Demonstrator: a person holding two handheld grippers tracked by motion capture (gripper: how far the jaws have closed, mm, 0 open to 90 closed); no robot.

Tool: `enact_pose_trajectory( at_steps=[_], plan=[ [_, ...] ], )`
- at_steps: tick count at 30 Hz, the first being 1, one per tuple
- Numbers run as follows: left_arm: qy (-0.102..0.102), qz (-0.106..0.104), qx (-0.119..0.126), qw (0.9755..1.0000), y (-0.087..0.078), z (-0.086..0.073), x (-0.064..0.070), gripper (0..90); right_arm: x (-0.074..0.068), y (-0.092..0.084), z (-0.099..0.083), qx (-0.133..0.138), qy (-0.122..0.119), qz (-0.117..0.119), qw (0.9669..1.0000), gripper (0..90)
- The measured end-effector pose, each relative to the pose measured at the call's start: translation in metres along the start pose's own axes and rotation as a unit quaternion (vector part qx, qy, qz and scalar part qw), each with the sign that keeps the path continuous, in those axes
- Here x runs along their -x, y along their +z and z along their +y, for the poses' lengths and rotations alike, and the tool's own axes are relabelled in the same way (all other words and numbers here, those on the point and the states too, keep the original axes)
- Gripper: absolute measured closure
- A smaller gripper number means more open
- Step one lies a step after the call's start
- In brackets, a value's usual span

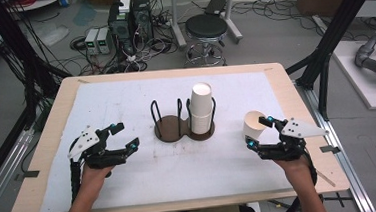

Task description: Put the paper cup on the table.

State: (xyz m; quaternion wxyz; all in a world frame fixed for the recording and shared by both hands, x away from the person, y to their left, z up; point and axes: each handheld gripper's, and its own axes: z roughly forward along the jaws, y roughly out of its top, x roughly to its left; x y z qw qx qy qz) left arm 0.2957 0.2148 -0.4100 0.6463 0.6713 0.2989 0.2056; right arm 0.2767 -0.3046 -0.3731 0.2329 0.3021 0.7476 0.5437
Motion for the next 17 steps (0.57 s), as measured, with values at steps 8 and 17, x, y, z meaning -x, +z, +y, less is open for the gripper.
enact_pose_trajectory(
  at_steps=[8, 17],
  plan=[
    [0.002, 0.002, -0.003, 1.0000, 0.0011, -0.0002, -0.0002, 17.9, 0.0022, -0.0014, -0.0025, -0.001, 0.001, -0.003, 1.0000, 19.6],
    [0.002, 0.006, -0.008, 0.9999, 0.0037, -0.0018, -0.0020, 17.9, 0.0048, -0.0032, -0.0043, -0.002, 0.002, -0.009, 1.0000, 19.6]
  ],
)
